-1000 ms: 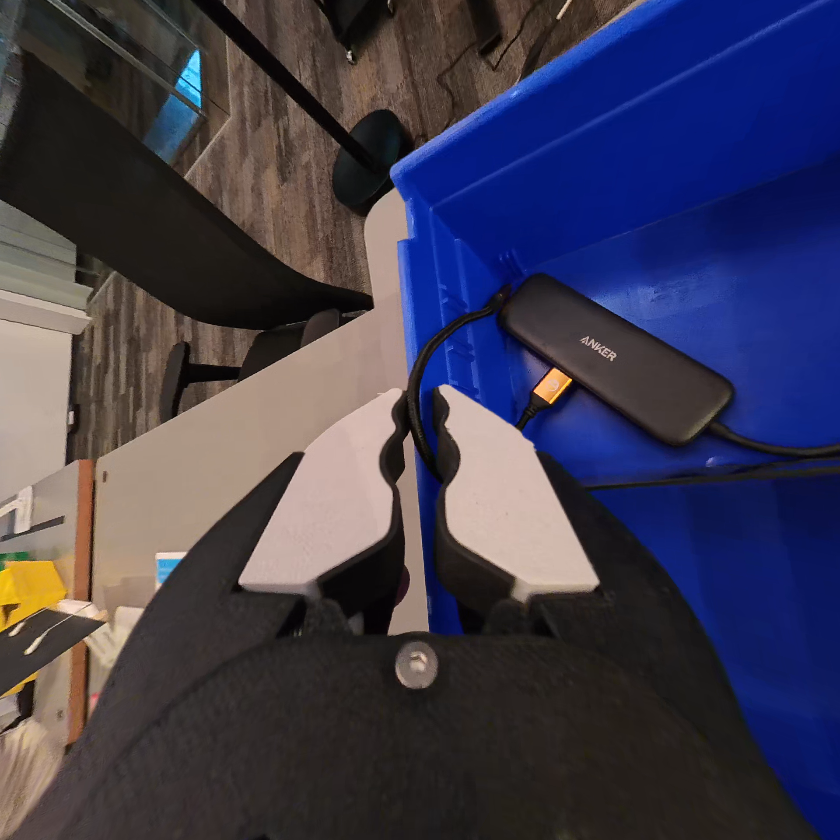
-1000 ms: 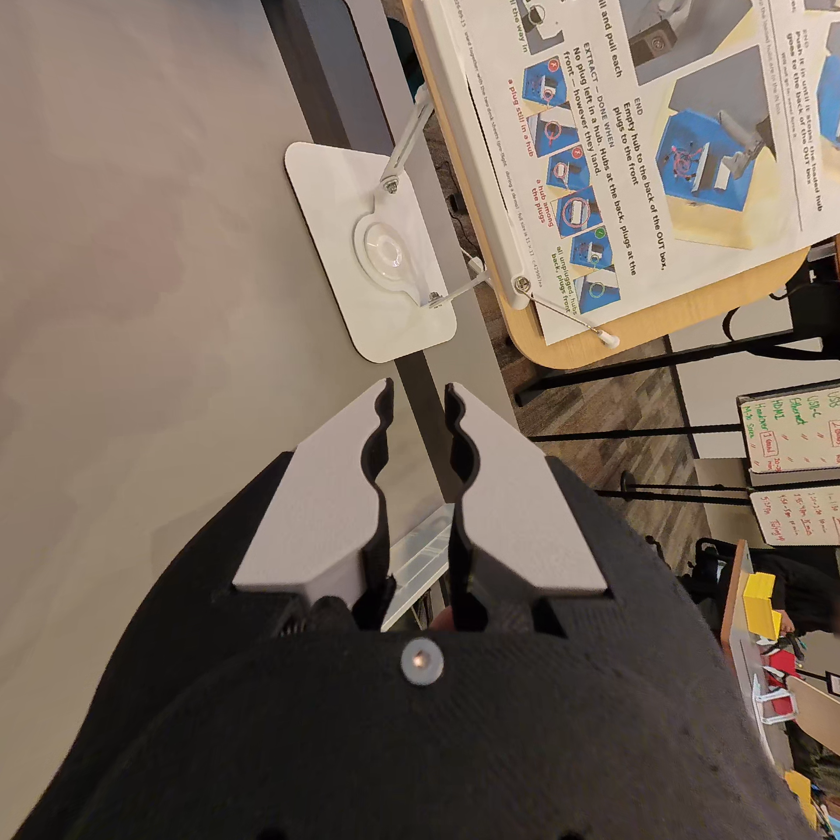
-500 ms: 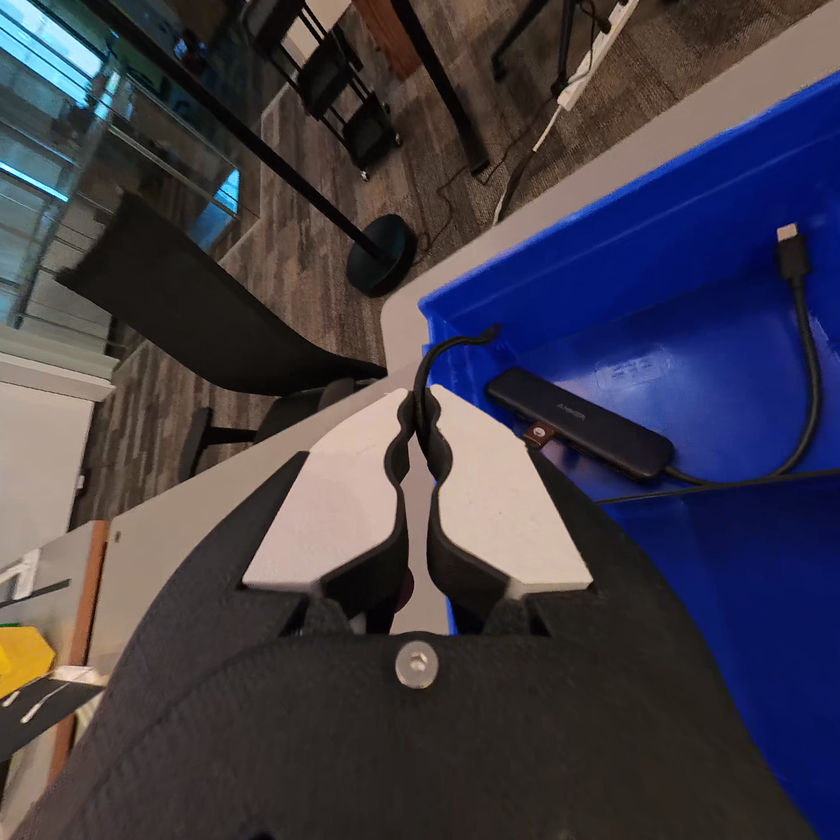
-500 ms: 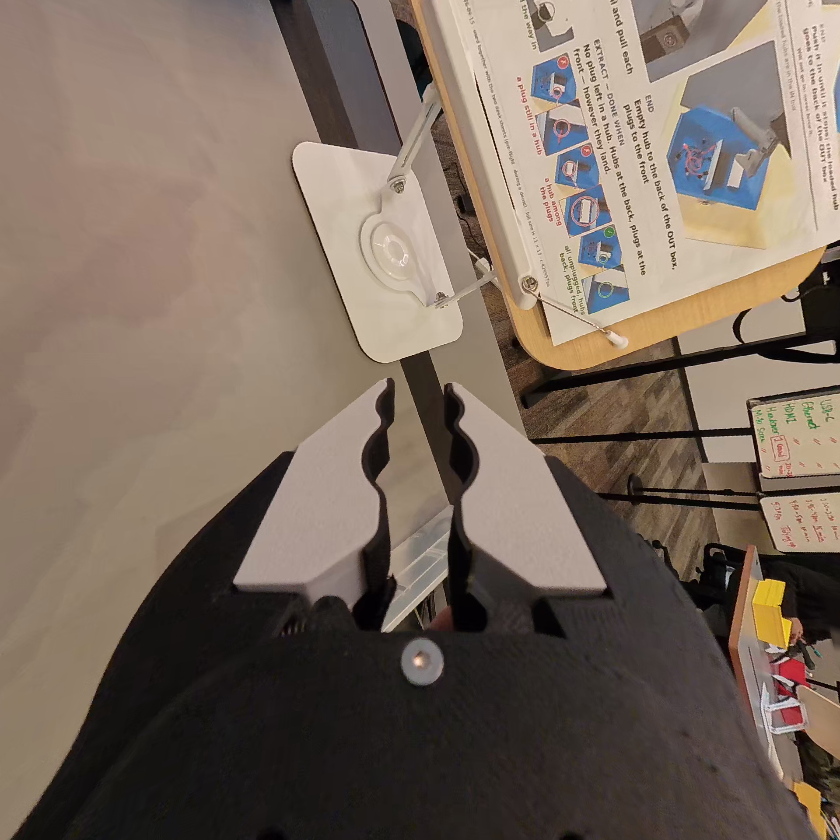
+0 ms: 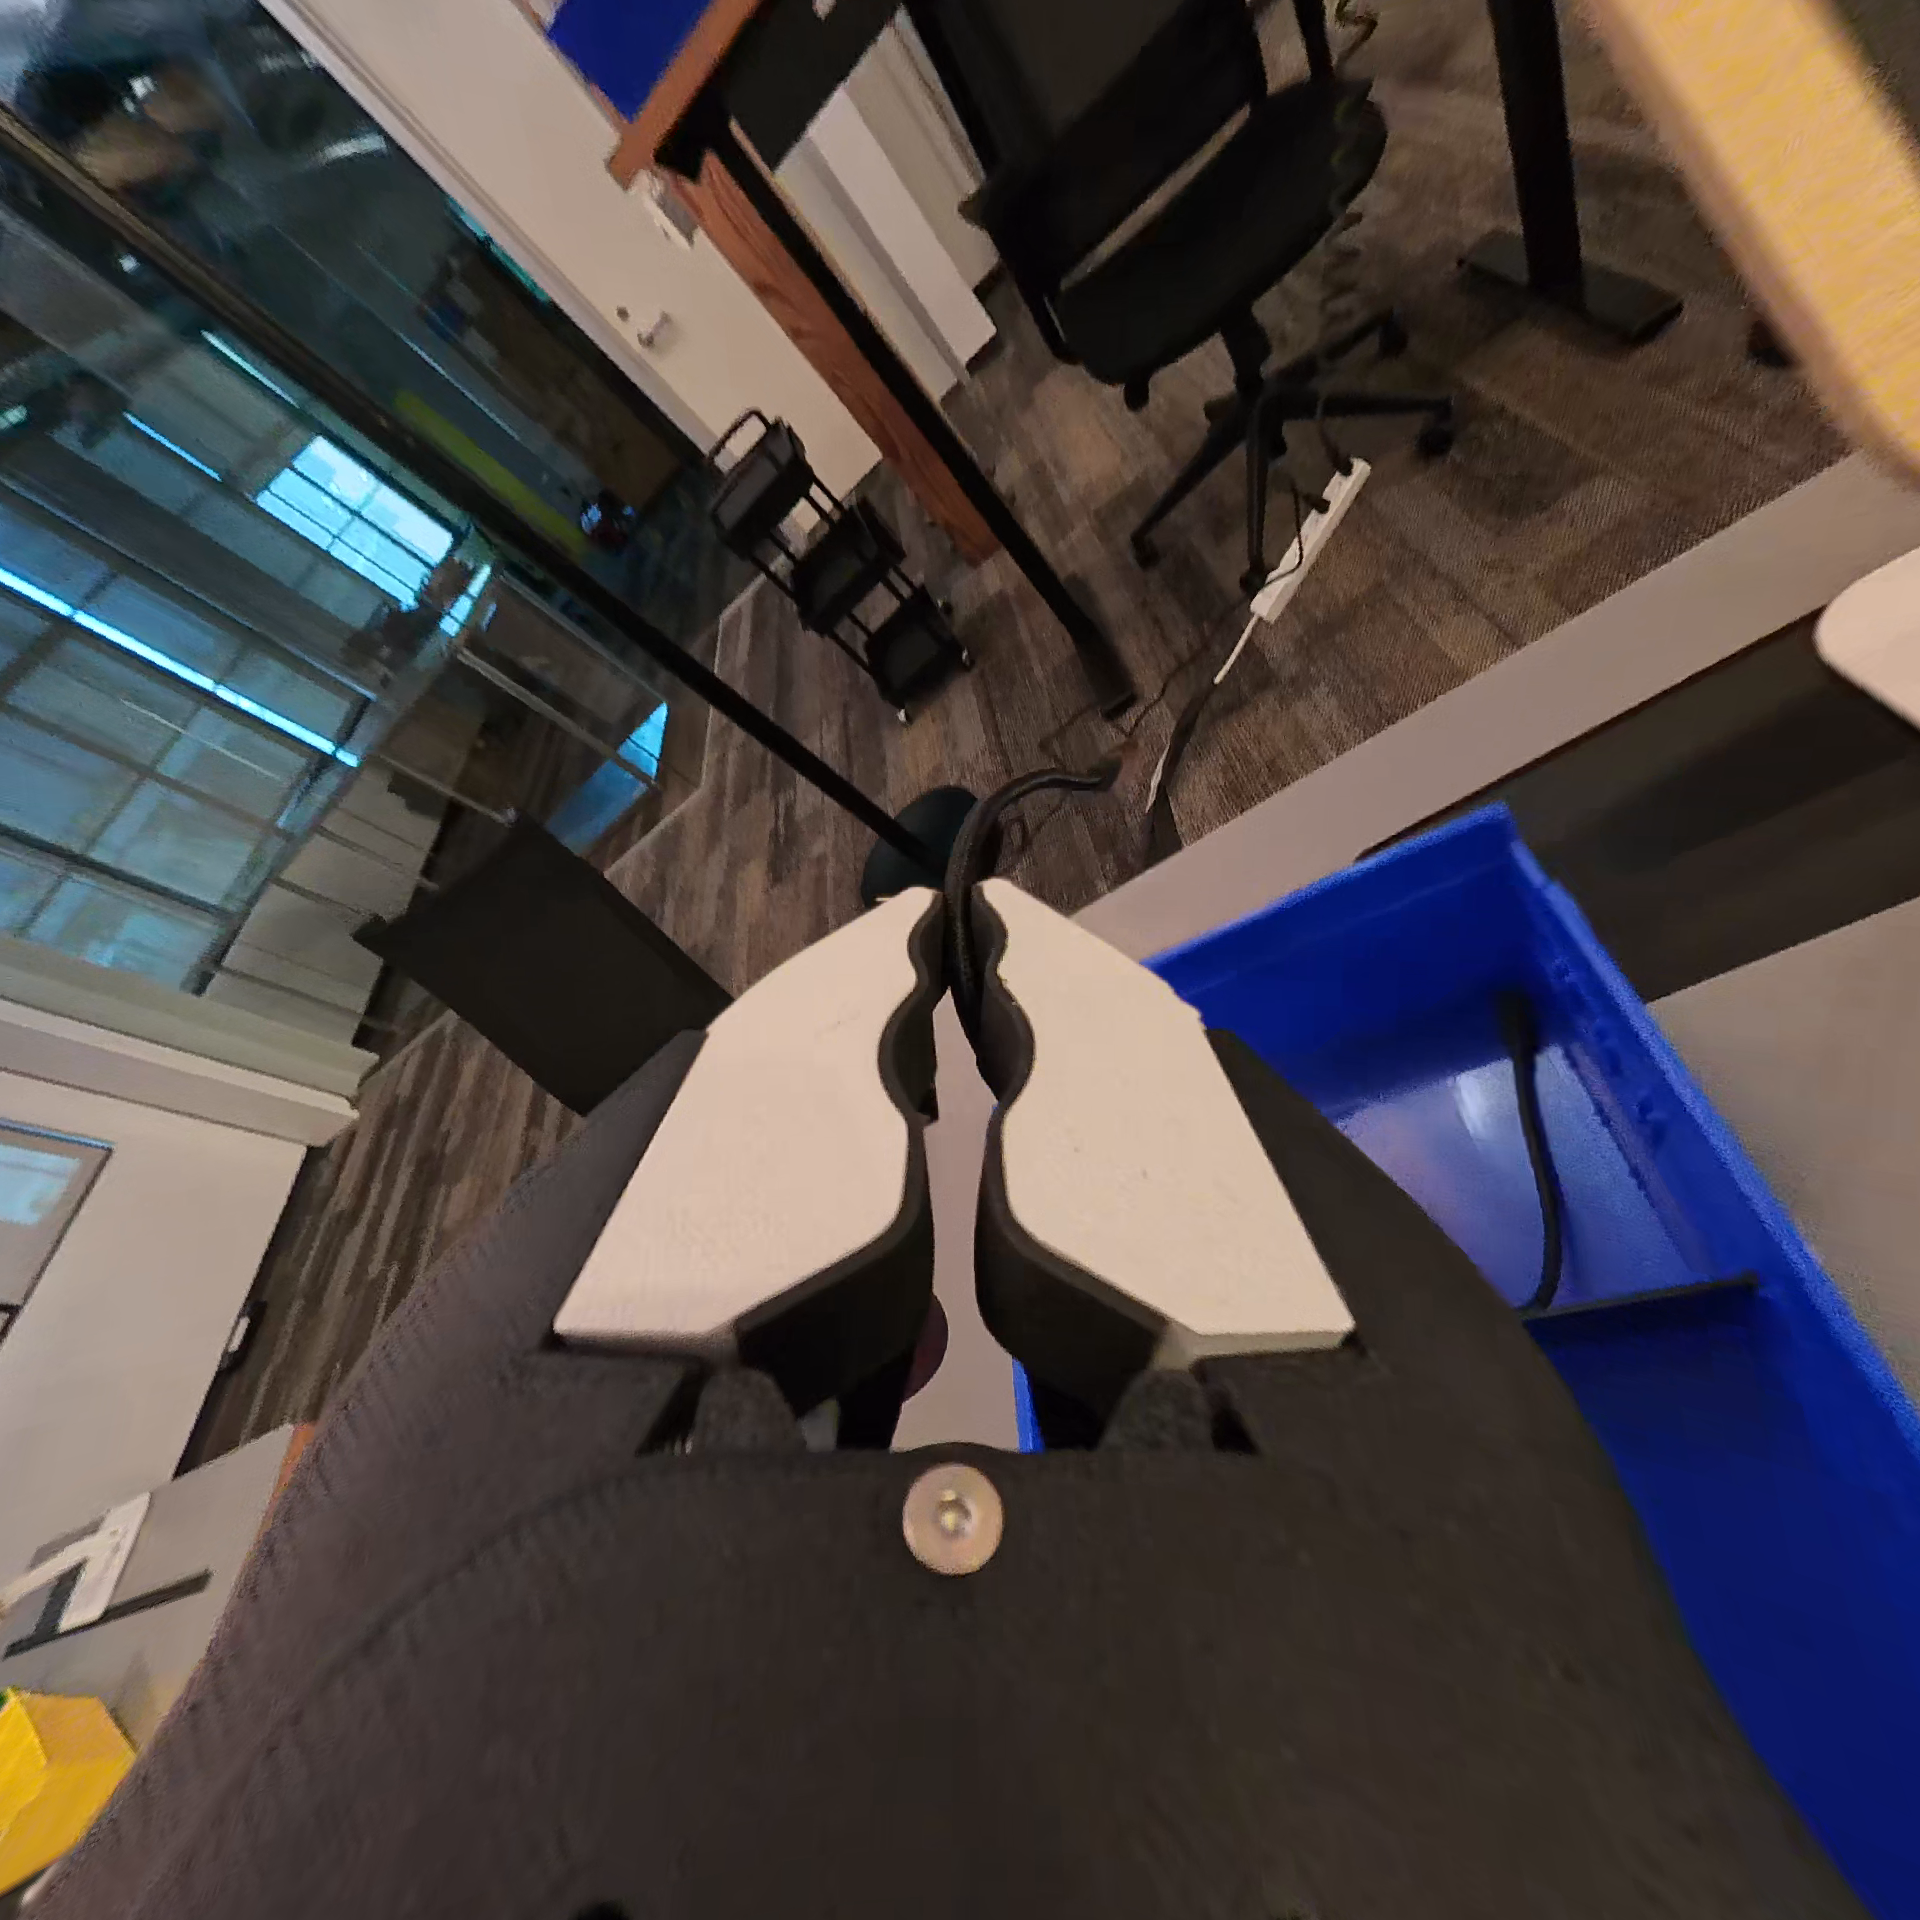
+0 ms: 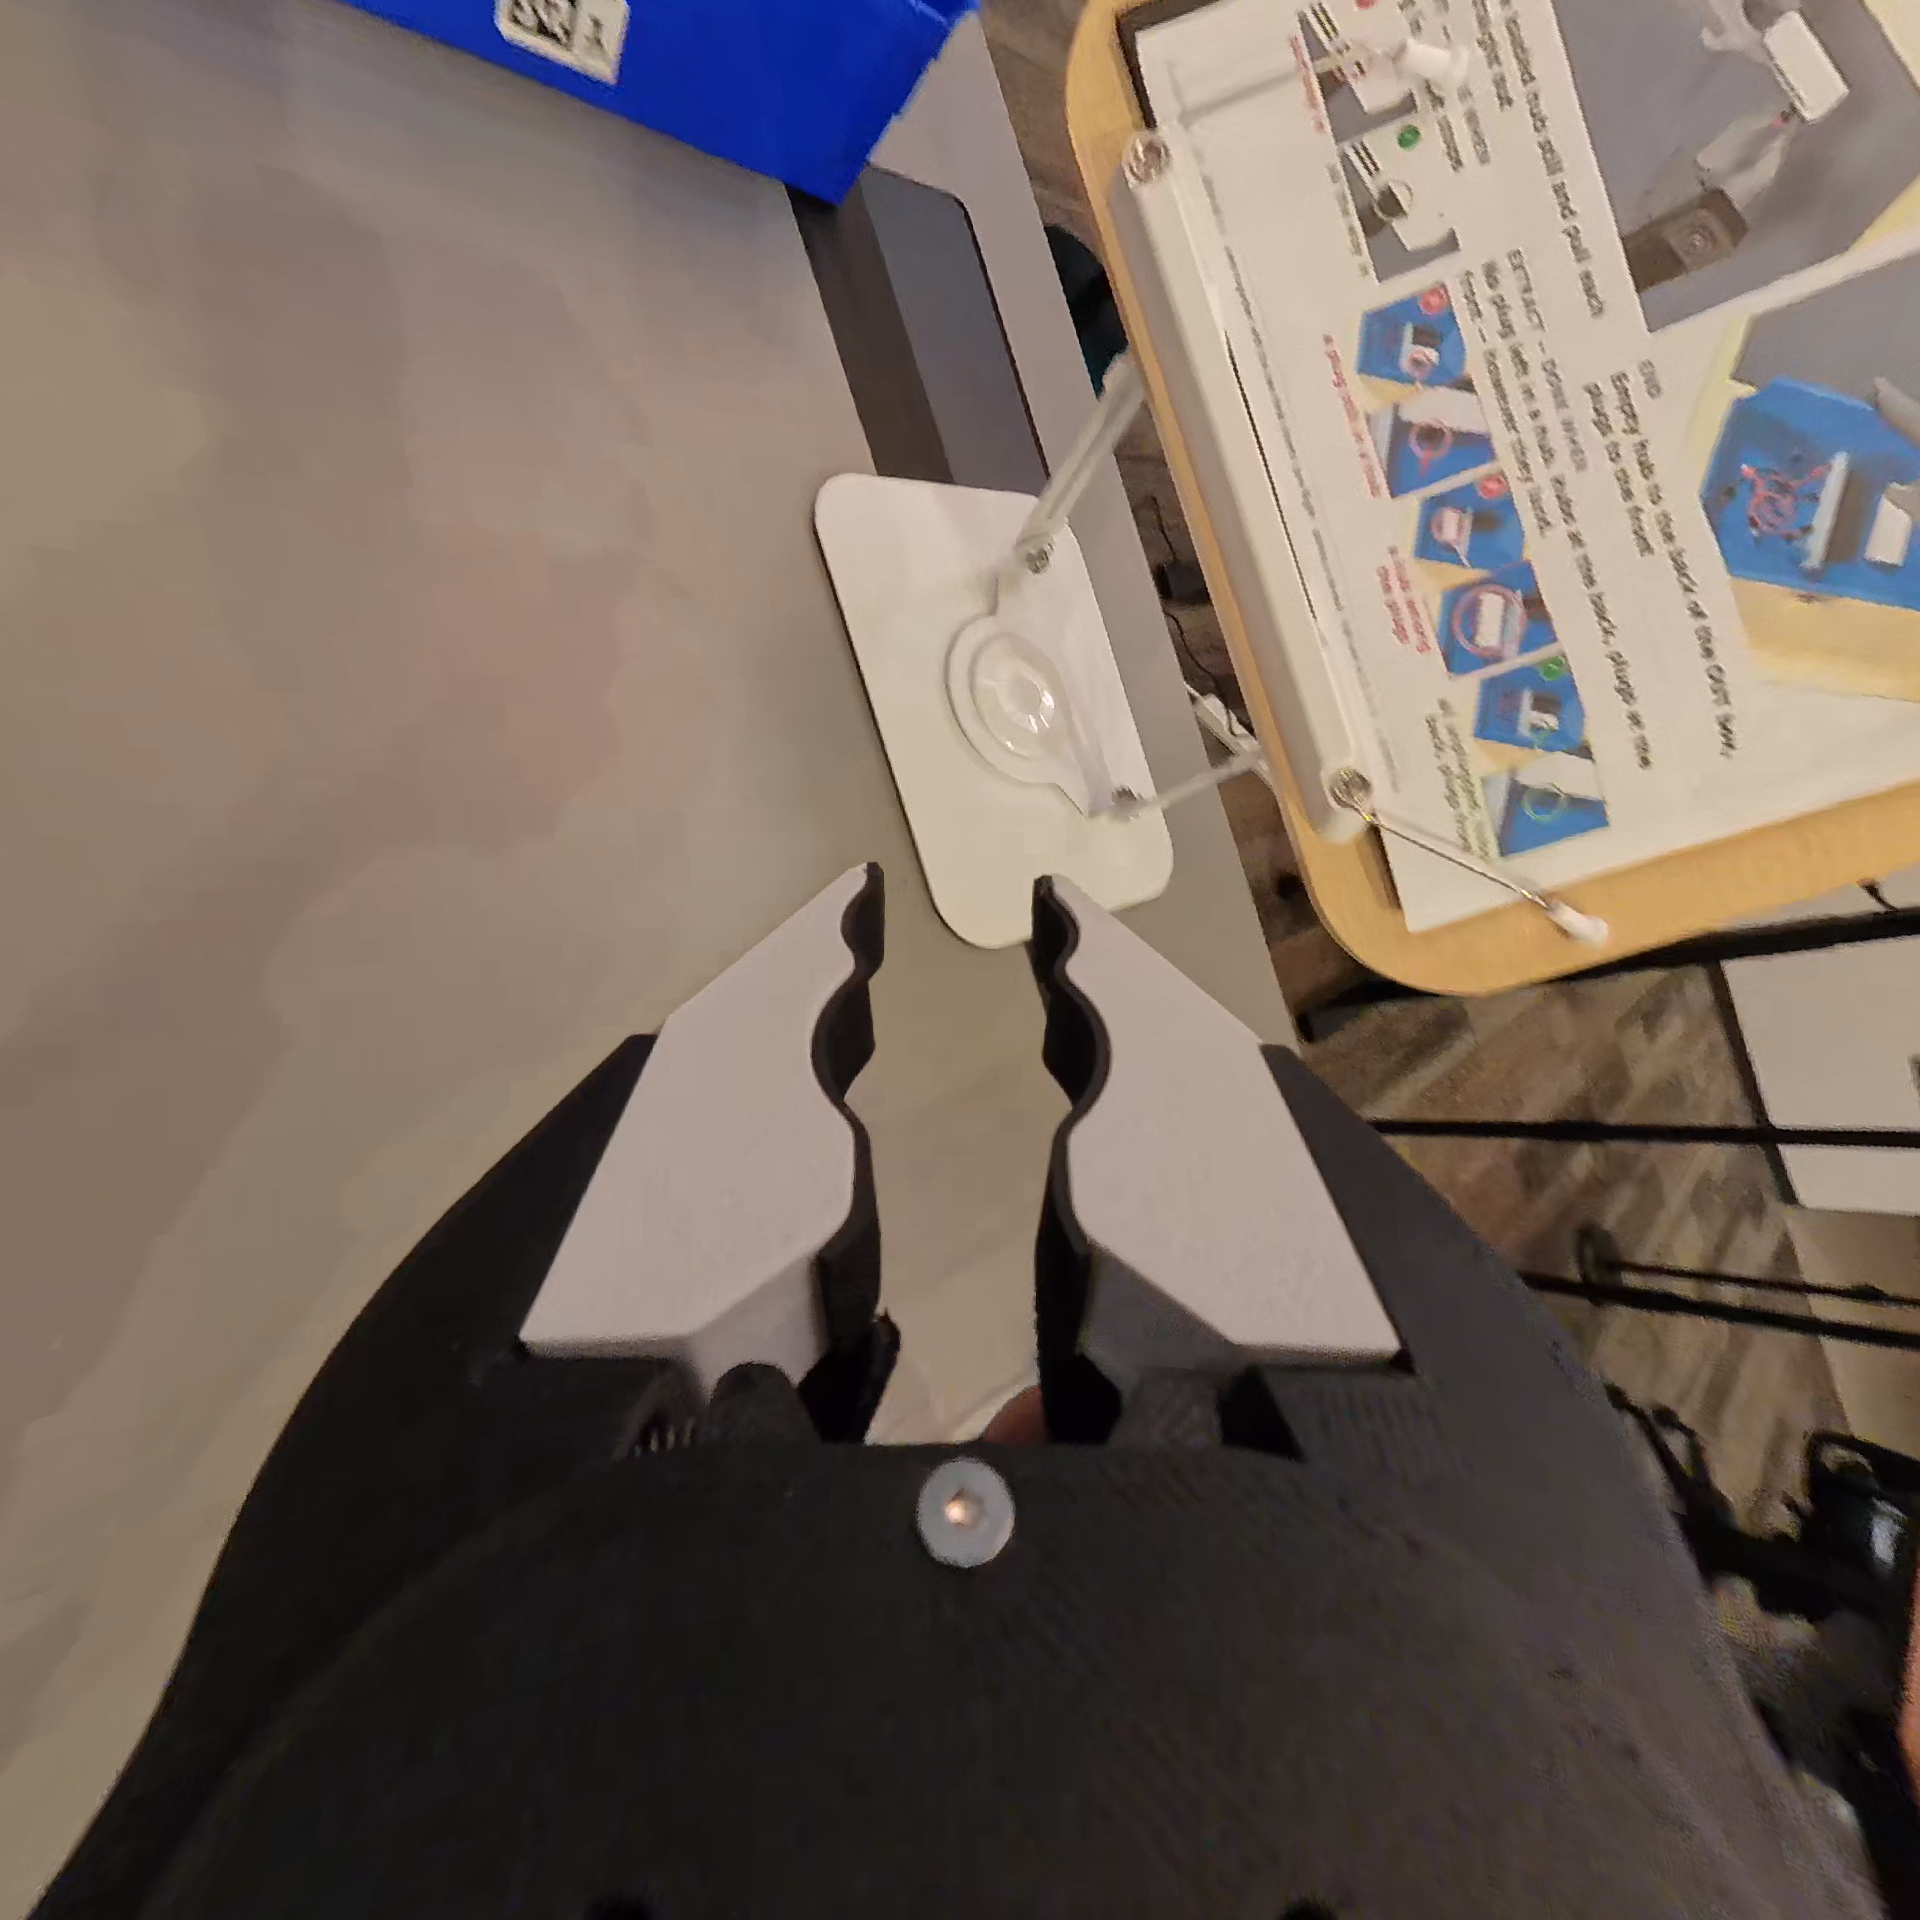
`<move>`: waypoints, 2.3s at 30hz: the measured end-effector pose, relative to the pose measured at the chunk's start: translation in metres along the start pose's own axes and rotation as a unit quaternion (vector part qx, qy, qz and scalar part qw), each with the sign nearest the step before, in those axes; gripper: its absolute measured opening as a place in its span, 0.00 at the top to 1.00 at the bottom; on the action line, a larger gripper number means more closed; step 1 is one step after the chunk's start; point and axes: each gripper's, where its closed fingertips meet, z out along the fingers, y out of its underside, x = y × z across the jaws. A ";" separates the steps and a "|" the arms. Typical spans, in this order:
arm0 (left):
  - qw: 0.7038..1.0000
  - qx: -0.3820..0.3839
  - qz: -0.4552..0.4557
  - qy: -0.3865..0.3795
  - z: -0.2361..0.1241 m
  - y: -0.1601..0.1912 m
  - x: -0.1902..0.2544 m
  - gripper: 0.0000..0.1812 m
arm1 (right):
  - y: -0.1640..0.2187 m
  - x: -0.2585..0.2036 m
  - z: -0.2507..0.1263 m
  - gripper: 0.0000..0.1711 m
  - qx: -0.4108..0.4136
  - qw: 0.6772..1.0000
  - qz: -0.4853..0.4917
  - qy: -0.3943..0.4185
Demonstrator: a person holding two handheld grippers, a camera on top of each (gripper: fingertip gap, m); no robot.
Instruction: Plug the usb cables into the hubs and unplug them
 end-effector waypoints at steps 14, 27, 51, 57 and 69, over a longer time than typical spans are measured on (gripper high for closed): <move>0.986 0.156 0.051 -0.009 -0.092 -0.152 0.022 0.99 | -0.083 -0.051 0.046 0.64 0.202 0.964 0.132 -0.115; 0.944 0.312 0.067 0.082 -0.206 -0.279 0.107 0.99 | -0.132 -0.053 0.028 0.46 0.387 0.838 0.316 -0.217; 0.947 0.230 0.046 0.220 -0.193 -0.165 0.183 0.65 | -0.108 -0.038 -0.017 0.95 0.381 0.839 0.265 -0.283; 0.922 0.285 0.217 0.149 -0.221 -0.131 0.223 0.67 | -0.079 -0.065 0.008 0.95 0.286 0.829 0.292 -0.381; 0.816 0.264 0.462 0.224 -0.188 -0.085 0.347 0.71 | -0.062 -0.153 0.037 0.95 0.182 0.805 0.228 -0.517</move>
